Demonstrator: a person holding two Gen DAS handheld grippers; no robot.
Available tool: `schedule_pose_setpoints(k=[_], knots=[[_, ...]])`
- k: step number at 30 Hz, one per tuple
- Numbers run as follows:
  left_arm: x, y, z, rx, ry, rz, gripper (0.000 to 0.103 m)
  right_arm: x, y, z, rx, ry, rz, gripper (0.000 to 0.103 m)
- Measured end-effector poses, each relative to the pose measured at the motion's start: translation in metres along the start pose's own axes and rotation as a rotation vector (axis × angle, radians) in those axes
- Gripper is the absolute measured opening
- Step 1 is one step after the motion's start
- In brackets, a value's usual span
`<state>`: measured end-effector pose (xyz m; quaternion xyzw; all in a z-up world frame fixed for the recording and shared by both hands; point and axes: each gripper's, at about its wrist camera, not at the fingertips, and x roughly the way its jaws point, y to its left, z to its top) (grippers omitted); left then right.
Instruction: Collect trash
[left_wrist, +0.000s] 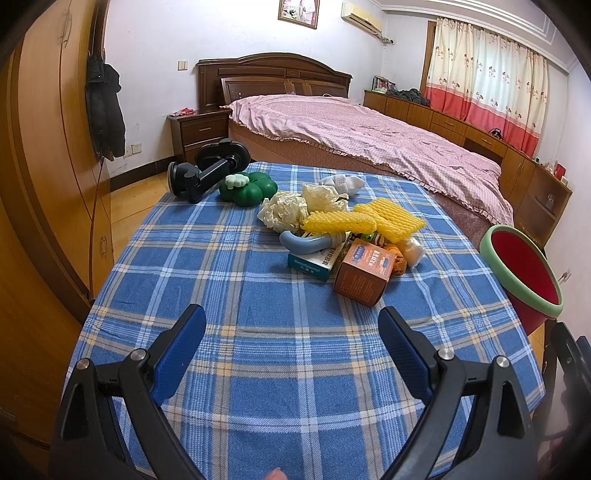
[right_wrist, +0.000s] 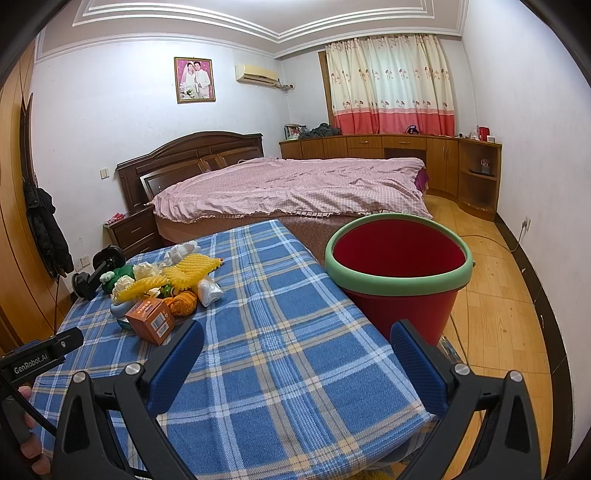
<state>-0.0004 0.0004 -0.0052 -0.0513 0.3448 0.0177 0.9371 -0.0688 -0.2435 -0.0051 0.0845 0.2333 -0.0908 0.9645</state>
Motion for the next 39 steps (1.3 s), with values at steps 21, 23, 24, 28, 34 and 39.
schedule_pose_setpoints(k=[21, 23, 24, 28, 34, 39], knots=[[0.0027, 0.0009, -0.0016, -0.001, 0.000, 0.000, 0.094, 0.0005, -0.0003, 0.0004, 0.000, 0.002, 0.001, 0.103], [0.0026, 0.0009, -0.0015, -0.001, -0.001, 0.000, 0.094, 0.0005, -0.0002, 0.0005, 0.000, 0.001, 0.000, 0.103], [0.0026, 0.0009, -0.0015, -0.001, -0.001, 0.000, 0.094, 0.0006, 0.0000, 0.0006, 0.000, 0.001, 0.000, 0.103], [0.0031, 0.0009, -0.0021, 0.000, -0.001, 0.000, 0.094, 0.0012, 0.0006, 0.0008, -0.002, 0.001, 0.001, 0.103], [0.0027, 0.0009, -0.0014, -0.001, 0.001, 0.001, 0.094, 0.0024, 0.0012, 0.0018, 0.000, 0.003, 0.000, 0.103], [0.0045, 0.0066, 0.0014, -0.005, 0.002, 0.008, 0.094, 0.0044, 0.0017, 0.0047, -0.001, 0.007, 0.003, 0.103]])
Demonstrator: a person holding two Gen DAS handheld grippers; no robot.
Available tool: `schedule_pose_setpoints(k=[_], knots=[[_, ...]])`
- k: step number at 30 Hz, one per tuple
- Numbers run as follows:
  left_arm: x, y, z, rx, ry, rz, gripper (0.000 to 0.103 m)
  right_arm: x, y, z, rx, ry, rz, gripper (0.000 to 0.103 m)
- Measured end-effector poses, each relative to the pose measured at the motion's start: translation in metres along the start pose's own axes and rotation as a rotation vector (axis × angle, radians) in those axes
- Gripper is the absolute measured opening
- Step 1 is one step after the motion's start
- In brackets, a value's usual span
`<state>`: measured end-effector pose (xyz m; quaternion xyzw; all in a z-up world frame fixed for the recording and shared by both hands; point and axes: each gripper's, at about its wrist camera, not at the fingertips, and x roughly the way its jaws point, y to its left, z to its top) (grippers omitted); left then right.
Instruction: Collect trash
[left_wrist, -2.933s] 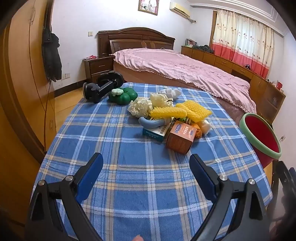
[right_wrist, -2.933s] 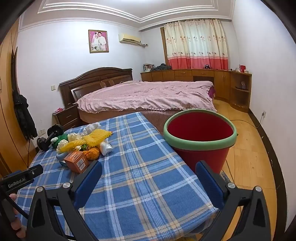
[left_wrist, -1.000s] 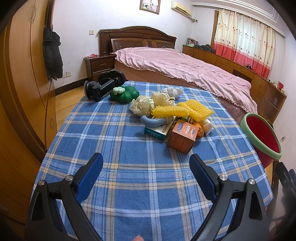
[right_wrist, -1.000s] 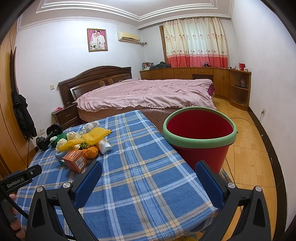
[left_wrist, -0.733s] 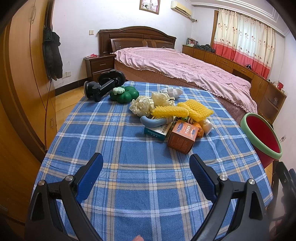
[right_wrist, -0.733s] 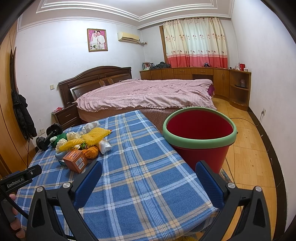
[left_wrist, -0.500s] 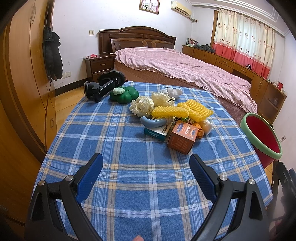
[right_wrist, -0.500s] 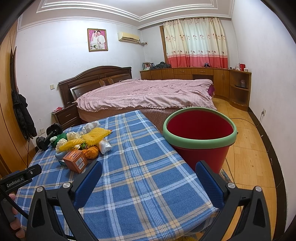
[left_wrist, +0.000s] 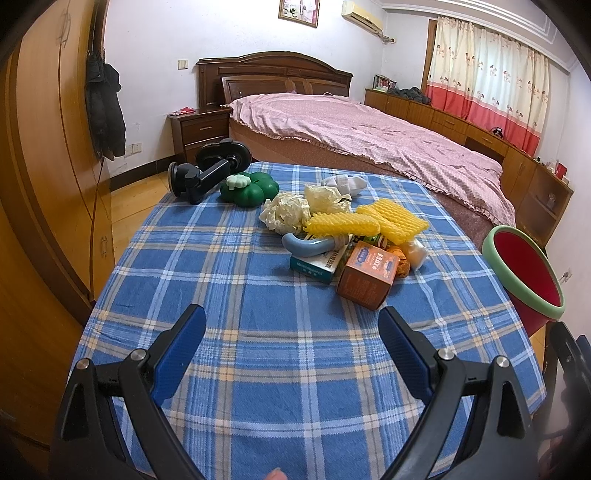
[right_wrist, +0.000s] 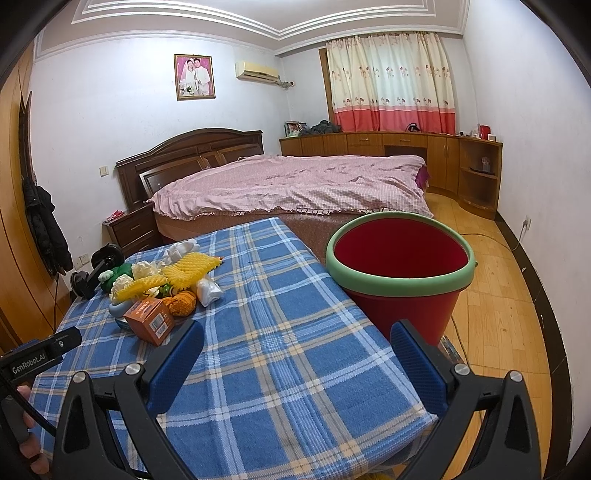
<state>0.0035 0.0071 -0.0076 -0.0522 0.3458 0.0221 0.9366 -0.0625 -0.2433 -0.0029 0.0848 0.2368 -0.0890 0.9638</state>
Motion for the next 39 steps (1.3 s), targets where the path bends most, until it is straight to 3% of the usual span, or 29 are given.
schedule_pose_setpoints(k=[18, 29, 39], knots=[[0.031, 0.023, 0.050, -0.002, 0.023, 0.044, 0.094, 0.044, 0.023, 0.037, -0.024, 0.100, 0.124, 0.103], [0.086, 0.030, 0.088, -0.002, 0.065, 0.052, 0.094, 0.099, 0.038, 0.061, -0.059, 0.189, 0.112, 0.103], [0.140, 0.029, 0.107, -0.005, 0.124, 0.003, 0.094, 0.153, 0.063, 0.078, -0.052, 0.261, 0.130, 0.103]])
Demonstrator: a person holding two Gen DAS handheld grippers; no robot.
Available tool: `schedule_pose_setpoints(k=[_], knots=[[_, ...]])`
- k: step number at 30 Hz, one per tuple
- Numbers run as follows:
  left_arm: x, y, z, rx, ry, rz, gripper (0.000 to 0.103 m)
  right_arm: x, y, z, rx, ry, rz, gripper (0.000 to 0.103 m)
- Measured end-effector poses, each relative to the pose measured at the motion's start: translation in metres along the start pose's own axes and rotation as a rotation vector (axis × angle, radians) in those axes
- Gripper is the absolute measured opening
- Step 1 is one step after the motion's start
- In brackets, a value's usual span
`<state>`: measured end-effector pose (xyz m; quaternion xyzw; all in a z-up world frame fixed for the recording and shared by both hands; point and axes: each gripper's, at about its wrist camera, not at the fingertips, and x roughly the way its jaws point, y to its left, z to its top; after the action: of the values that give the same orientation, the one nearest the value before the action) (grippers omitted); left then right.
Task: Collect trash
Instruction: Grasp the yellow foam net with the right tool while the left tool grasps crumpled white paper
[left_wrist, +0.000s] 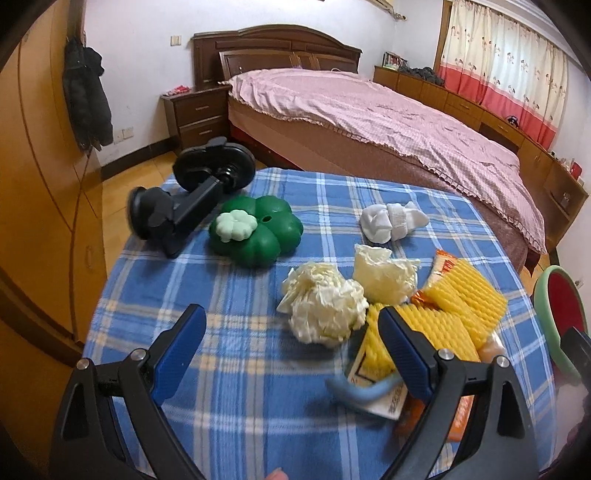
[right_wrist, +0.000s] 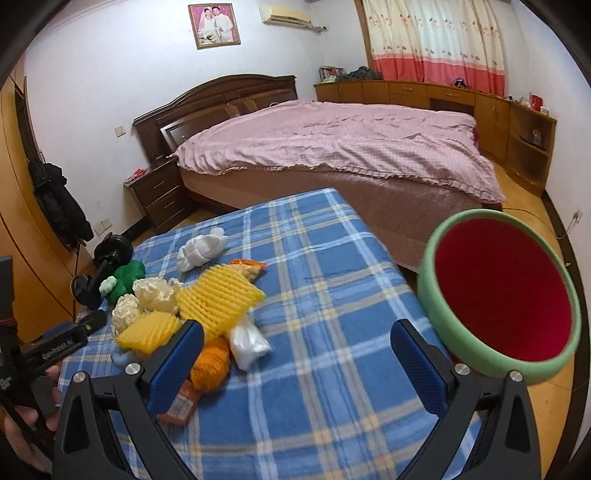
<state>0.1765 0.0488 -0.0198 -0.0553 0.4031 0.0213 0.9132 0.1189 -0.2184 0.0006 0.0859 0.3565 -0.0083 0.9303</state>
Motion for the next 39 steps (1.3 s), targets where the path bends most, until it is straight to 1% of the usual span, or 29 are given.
schedule_pose_setpoints(k=[3, 6, 8, 11, 13, 16, 17, 18, 19, 22, 23, 24, 25, 27, 28, 30, 31, 33, 34, 35, 36, 39], knots=[[0.012, 0.001, 0.003, -0.005, 0.017, -0.020, 0.093, 0.015, 0.012, 0.007, -0.020, 0.012, 0.006, 0.103], [0.025, -0.002, 0.005, 0.001, 0.038, -0.033, 0.092, 0.031, 0.023, 0.013, -0.029, 0.037, 0.030, 0.103], [0.032, -0.003, 0.005, 0.002, 0.050, -0.032, 0.088, 0.044, 0.031, 0.015, -0.044, 0.055, 0.039, 0.103], [0.042, -0.003, 0.003, -0.010, 0.074, -0.073, 0.085, 0.060, 0.038, 0.015, -0.056, 0.084, 0.053, 0.103], [0.046, -0.003, 0.002, -0.020, 0.085, -0.104, 0.082, 0.070, 0.041, 0.015, -0.052, 0.105, 0.069, 0.103], [0.049, -0.004, -0.001, -0.029, 0.089, -0.120, 0.079, 0.084, 0.043, 0.012, -0.045, 0.134, 0.087, 0.103], [0.049, -0.004, -0.001, -0.033, 0.088, -0.124, 0.079, 0.087, 0.043, 0.012, -0.044, 0.144, 0.090, 0.098], [0.049, -0.003, -0.001, -0.042, 0.087, -0.131, 0.076, 0.090, 0.043, 0.012, -0.042, 0.154, 0.095, 0.092], [0.050, -0.002, -0.001, -0.052, 0.090, -0.144, 0.071, 0.093, 0.044, 0.012, -0.037, 0.160, 0.099, 0.089], [0.052, 0.000, -0.001, -0.074, 0.099, -0.188, 0.058, 0.103, 0.043, 0.010, -0.006, 0.193, 0.135, 0.074], [0.051, 0.000, 0.000, -0.077, 0.098, -0.195, 0.057, 0.104, 0.042, 0.010, -0.001, 0.198, 0.144, 0.066], [0.051, 0.000, -0.001, -0.078, 0.098, -0.202, 0.051, 0.105, 0.042, 0.010, 0.003, 0.200, 0.152, 0.060], [0.050, -0.001, 0.000, -0.080, 0.099, -0.210, 0.049, 0.107, 0.042, 0.009, 0.006, 0.201, 0.162, 0.058], [0.048, -0.001, -0.001, -0.084, 0.096, -0.211, 0.045, 0.106, 0.040, 0.010, 0.018, 0.195, 0.183, 0.049], [0.047, -0.001, -0.001, -0.086, 0.094, -0.210, 0.044, 0.105, 0.040, 0.011, 0.021, 0.188, 0.192, 0.046], [0.044, 0.001, -0.001, -0.095, 0.089, -0.210, 0.043, 0.102, 0.039, 0.012, 0.024, 0.173, 0.200, 0.034], [0.041, 0.002, -0.001, -0.099, 0.084, -0.209, 0.042, 0.100, 0.039, 0.013, 0.025, 0.164, 0.206, 0.032], [0.035, 0.004, -0.001, -0.104, 0.070, -0.205, 0.042, 0.096, 0.037, 0.014, 0.031, 0.151, 0.209, 0.022], [0.031, 0.005, -0.001, -0.107, 0.060, -0.203, 0.042, 0.093, 0.037, 0.014, 0.030, 0.143, 0.213, 0.019], [0.027, 0.006, -0.001, -0.109, 0.052, -0.202, 0.042, 0.090, 0.037, 0.015, 0.029, 0.138, 0.217, 0.015], [0.023, 0.006, -0.001, -0.110, 0.045, -0.202, 0.042, 0.086, 0.037, 0.016, 0.024, 0.127, 0.221, 0.013], [0.008, 0.007, -0.001, -0.113, 0.016, -0.200, 0.042, 0.072, 0.038, 0.017, 0.005, 0.091, 0.225, 0.013]])
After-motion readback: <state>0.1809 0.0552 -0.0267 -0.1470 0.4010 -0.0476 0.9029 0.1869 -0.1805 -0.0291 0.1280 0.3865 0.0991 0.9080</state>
